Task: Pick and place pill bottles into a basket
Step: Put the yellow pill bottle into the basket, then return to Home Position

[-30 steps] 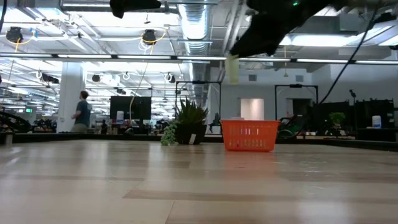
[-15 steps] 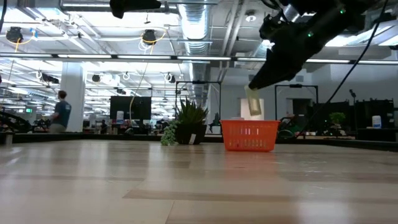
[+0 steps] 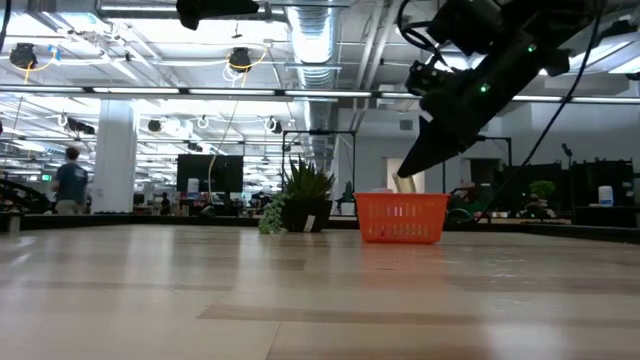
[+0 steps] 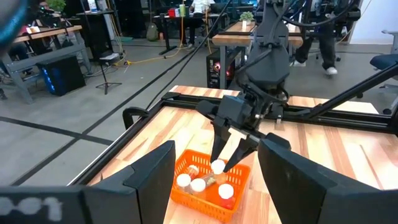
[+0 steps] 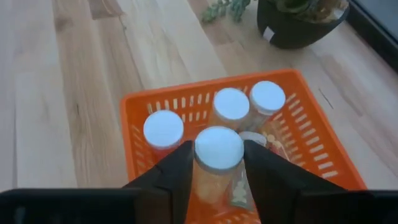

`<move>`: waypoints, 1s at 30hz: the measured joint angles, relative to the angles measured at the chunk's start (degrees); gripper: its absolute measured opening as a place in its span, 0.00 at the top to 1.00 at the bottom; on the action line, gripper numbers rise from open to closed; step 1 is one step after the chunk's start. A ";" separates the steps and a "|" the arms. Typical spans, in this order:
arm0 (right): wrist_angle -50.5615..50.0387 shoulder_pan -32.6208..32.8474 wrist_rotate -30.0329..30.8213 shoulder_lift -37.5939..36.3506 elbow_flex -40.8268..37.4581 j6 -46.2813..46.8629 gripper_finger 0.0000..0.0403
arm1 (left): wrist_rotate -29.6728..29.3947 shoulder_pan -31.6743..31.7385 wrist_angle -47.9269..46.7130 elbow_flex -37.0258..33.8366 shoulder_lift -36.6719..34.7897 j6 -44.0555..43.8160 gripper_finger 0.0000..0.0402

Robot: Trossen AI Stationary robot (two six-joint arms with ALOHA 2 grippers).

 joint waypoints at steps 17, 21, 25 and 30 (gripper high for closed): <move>0.17 0.28 -0.09 -4.85 0.09 -0.02 0.41 | -0.45 -0.01 0.44 -0.02 -0.43 0.94 0.45; 0.23 1.01 0.03 -11.31 0.09 -1.38 0.42 | -0.45 -0.72 1.58 -0.02 -2.00 2.39 0.45; -1.66 3.93 -0.08 -19.26 0.09 -4.58 0.43 | -0.88 -1.84 0.84 -0.02 -5.60 4.57 0.45; -9.61 8.05 0.02 -28.36 0.09 -12.48 0.43 | -6.37 -3.32 -7.31 -0.02 -10.89 3.73 0.45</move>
